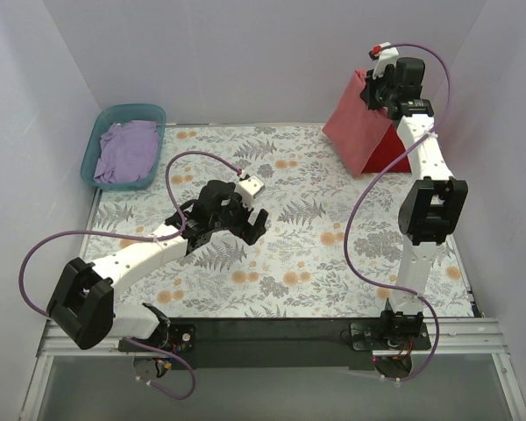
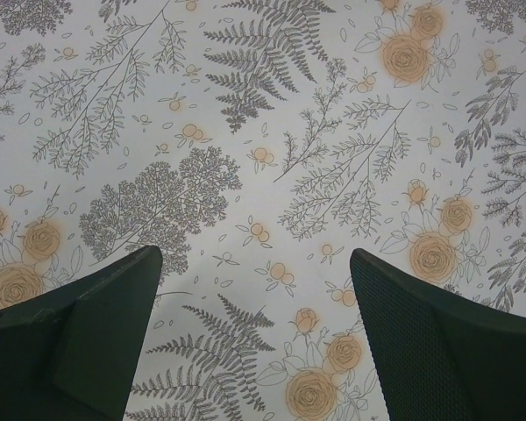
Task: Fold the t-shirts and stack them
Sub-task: Neatly place the folded tshirt to the corner
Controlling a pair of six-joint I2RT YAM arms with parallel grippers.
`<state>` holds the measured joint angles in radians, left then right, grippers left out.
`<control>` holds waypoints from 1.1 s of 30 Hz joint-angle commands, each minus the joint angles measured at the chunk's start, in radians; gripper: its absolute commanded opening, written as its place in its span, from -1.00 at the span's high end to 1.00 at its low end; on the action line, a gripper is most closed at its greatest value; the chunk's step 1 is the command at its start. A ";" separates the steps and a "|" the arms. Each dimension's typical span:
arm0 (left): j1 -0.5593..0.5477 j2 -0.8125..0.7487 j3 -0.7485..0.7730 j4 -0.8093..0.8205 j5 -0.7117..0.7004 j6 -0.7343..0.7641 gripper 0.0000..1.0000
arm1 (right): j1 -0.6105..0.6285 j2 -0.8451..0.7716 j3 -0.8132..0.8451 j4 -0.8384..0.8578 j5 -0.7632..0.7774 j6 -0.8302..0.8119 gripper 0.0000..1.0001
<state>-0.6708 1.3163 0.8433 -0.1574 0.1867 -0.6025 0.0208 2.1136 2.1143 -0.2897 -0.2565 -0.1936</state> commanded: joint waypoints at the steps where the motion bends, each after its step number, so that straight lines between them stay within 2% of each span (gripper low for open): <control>1: 0.004 -0.048 -0.007 0.012 0.008 0.000 -0.77 | -0.002 -0.089 0.079 0.064 0.014 0.010 0.97; 11: 0.004 -0.042 -0.004 0.006 0.014 0.007 -0.78 | -0.012 -0.057 0.072 0.072 0.017 -0.010 0.97; 33: 0.004 0.021 0.042 -0.025 0.022 0.018 -0.79 | -0.151 0.039 0.030 0.113 -0.019 0.057 0.97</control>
<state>-0.6708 1.3415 0.8467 -0.1741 0.1986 -0.5983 -0.1192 2.1643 2.1323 -0.2592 -0.2493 -0.1604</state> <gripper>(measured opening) 0.893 0.056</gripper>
